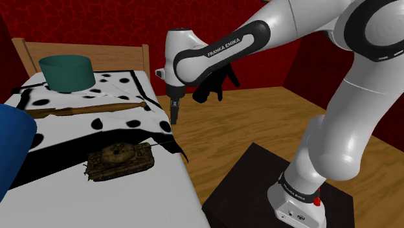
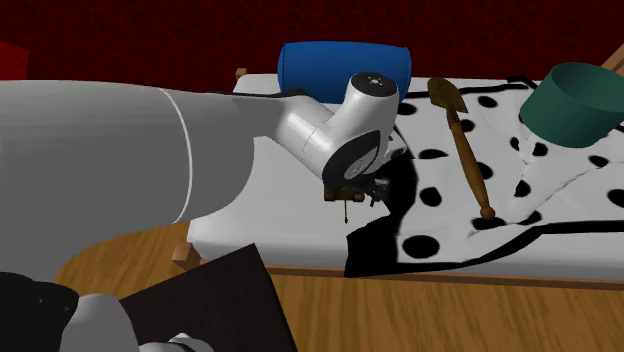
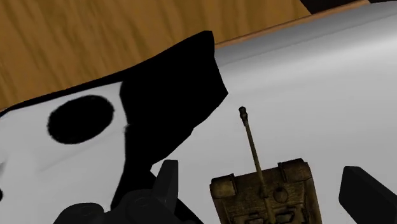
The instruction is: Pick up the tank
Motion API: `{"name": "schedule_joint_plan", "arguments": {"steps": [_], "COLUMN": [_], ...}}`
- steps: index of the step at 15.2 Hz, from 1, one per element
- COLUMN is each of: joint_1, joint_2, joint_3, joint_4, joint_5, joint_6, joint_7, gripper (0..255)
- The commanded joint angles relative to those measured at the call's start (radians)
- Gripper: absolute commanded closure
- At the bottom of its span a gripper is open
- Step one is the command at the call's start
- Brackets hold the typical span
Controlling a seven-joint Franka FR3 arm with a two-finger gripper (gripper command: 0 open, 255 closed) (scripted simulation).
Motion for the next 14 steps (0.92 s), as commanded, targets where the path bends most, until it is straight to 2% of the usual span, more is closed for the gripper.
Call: {"name": "schedule_joint_plan", "arguments": {"steps": [1, 11, 14], "joint_1": [0.012, 0.084, 0.091], "joint_2": [0.064, 0.377, 0.413], "joint_3": [0.012, 0.072, 0.073], "joint_4": [0.041, 0.269, 0.280], "joint_5": [-0.004, -0.060, -0.069], "joint_6": [0.026, 0.121, 0.145], "joint_7": [-0.024, -0.115, -0.118], "gripper": [0, 0, 0]}}
